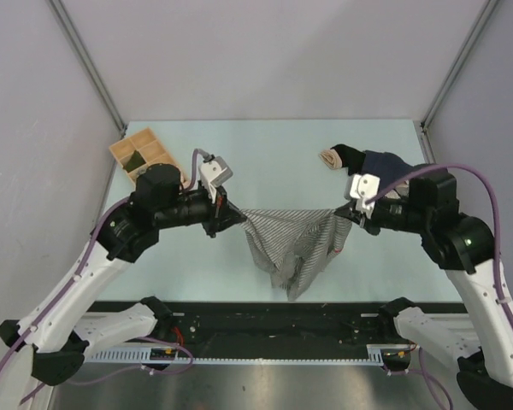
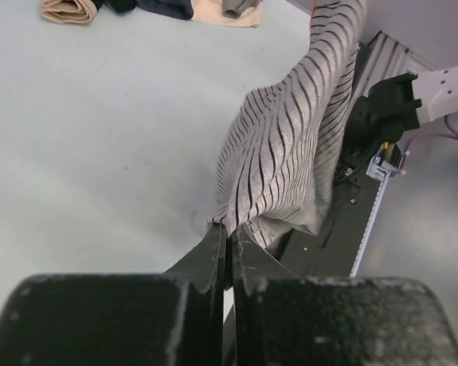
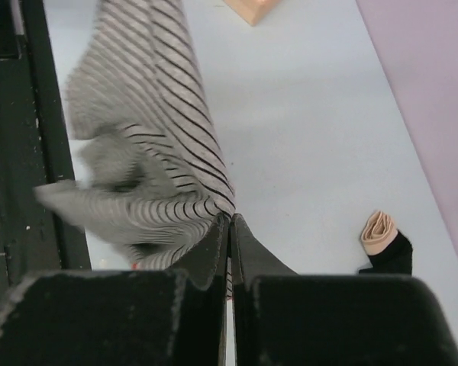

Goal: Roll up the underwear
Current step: Flatten out the underwear at the center of the board.

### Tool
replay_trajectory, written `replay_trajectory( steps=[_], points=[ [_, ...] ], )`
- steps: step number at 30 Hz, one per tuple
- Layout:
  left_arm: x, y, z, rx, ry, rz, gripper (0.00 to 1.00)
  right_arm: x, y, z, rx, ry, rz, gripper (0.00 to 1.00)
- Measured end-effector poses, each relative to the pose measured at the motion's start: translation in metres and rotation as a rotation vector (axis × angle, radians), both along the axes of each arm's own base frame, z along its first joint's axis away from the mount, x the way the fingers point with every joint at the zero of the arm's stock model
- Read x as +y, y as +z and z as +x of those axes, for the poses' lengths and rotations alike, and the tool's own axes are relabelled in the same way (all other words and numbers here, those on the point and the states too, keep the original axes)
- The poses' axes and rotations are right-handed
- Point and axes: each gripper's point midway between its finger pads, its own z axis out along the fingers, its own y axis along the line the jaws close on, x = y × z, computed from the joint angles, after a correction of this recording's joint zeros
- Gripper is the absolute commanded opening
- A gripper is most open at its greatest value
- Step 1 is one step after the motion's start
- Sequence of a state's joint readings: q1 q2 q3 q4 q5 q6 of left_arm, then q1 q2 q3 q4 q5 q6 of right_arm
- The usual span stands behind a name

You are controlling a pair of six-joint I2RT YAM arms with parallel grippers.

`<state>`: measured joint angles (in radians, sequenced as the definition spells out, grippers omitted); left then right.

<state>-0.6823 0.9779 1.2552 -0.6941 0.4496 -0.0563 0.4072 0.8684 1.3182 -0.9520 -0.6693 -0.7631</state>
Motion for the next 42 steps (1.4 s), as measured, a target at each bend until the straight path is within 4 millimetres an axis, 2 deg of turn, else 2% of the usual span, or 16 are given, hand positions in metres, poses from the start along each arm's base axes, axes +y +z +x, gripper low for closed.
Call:
replay_trajectory(
  steps=[3,6,7,8,11,13,15,16,20,22,24,28,31,34,39,42],
  points=[
    [-0.003,-0.016,0.01,0.048,0.027,-0.015,0.0,0.004,-0.013,0.029,0.076,-0.069,-0.011,0.0],
    [0.0,-0.059,0.052,0.166,0.13,-0.018,0.27,0.017,-0.042,0.078,0.183,-0.142,-0.036,0.12],
    [0.004,-0.081,0.075,0.218,0.196,-0.013,0.39,0.024,-0.059,0.103,0.227,-0.177,-0.045,0.32],
    [0.012,-0.103,0.098,0.268,0.269,-0.006,0.45,0.03,-0.074,0.124,0.26,-0.208,-0.05,0.39],
    [0.048,-0.179,0.16,0.444,0.498,0.048,0.6,0.042,-0.151,0.179,0.417,-0.309,-0.143,0.51],
    [0.073,-0.209,0.182,0.502,0.613,0.075,0.71,0.044,-0.193,0.199,0.515,-0.345,-0.197,0.56],
    [0.086,-0.215,0.189,0.505,0.665,0.084,0.78,0.041,-0.212,0.198,0.58,-0.347,-0.209,0.61],
    [0.086,-0.208,0.192,0.486,0.666,0.076,0.83,0.035,-0.215,0.193,0.606,-0.344,-0.198,0.61],
    [0.06,-0.17,0.185,0.376,0.549,0.05,0.84,0.005,-0.196,0.178,0.629,-0.336,-0.115,0.61],
    [0.038,-0.157,0.17,0.343,0.46,0.047,0.84,-0.004,-0.189,0.174,0.628,-0.334,-0.081,0.6],
    [0.015,-0.157,0.15,0.34,0.375,0.057,0.84,-0.003,-0.191,0.17,0.651,-0.315,-0.065,0.59],
    [-0.015,-0.192,0.102,0.402,0.267,0.141,0.84,0.002,-0.216,0.164,0.753,-0.287,-0.062,0.58],
    [-0.024,-0.218,0.082,0.429,0.254,0.224,0.82,0.001,-0.238,0.161,0.823,-0.296,-0.076,0.58],
    [-0.028,-0.235,0.075,0.432,0.272,0.288,0.8,-0.001,-0.248,0.158,0.863,-0.307,-0.083,0.57],
    [-0.024,-0.259,0.078,0.45,0.319,0.357,0.66,-0.002,-0.248,0.157,0.855,-0.294,-0.089,0.57],
    [-0.022,-0.272,0.077,0.469,0.328,0.389,0.66,0.0,-0.247,0.153,0.837,-0.255,-0.099,0.57]
  ],
)
